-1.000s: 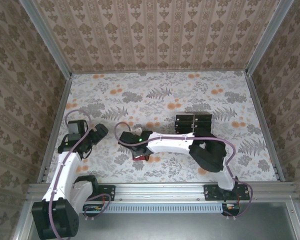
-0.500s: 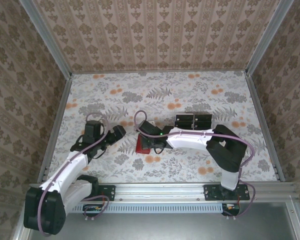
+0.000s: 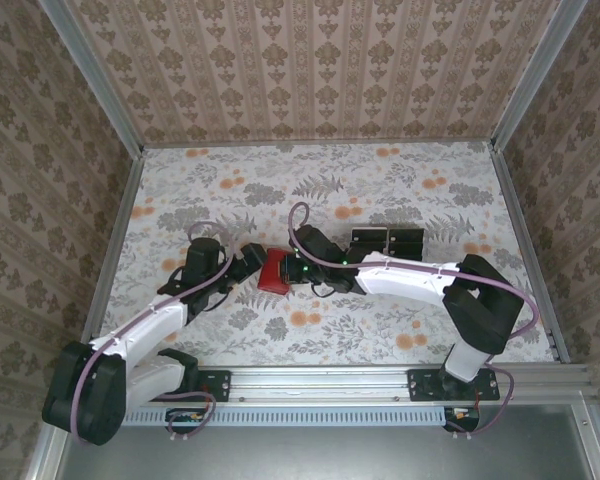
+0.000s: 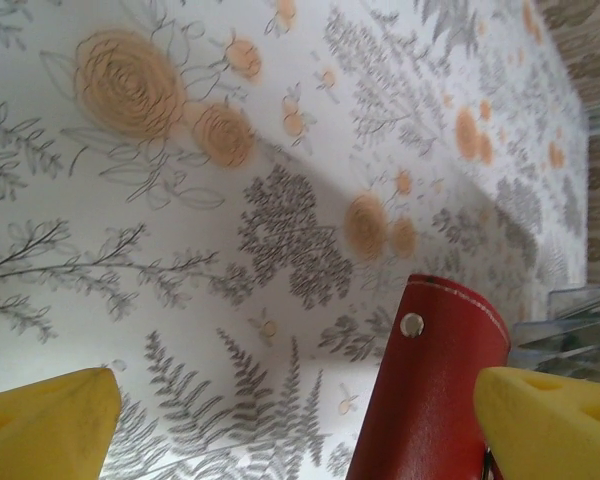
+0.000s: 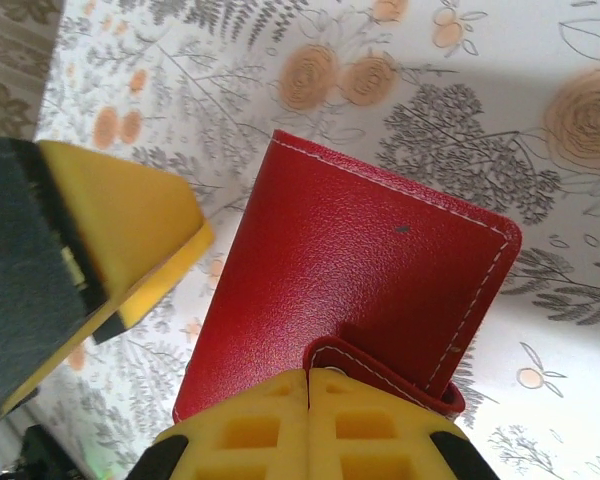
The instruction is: Put the credit cards into the card holder
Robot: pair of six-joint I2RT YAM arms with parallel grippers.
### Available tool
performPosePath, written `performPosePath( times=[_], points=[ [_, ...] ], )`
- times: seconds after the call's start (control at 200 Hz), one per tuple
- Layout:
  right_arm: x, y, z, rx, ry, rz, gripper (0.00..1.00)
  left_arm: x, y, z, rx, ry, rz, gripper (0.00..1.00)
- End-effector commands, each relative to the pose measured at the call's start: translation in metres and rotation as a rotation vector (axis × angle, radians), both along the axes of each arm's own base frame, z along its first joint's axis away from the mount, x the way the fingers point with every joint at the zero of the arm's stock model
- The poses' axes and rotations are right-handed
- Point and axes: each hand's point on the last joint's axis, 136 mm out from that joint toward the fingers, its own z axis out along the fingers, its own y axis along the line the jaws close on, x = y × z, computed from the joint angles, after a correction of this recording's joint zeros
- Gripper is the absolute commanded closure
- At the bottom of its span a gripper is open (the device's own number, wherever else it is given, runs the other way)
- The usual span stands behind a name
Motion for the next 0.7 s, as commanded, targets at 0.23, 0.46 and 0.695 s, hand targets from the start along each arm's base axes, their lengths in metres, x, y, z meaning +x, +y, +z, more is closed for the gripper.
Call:
performPosePath(
  times=[0.23, 0.46, 0.695],
  points=[
    [0.002, 0.013, 0.036, 0.135, -0.023, 0.011, 1.00, 0.011, -0.007, 0.025, -0.138, -0.095, 0.078, 0.00],
    [0.004, 0.018, 0.035, 0.154, -0.015, 0.010, 1.00, 0.012, -0.008, 0.031, -0.146, -0.135, 0.095, 0.08],
    [0.004, 0.021, 0.029, 0.167, -0.001, 0.012, 1.00, 0.010, -0.018, 0.035, -0.160, -0.174, 0.076, 0.22]
  ],
)
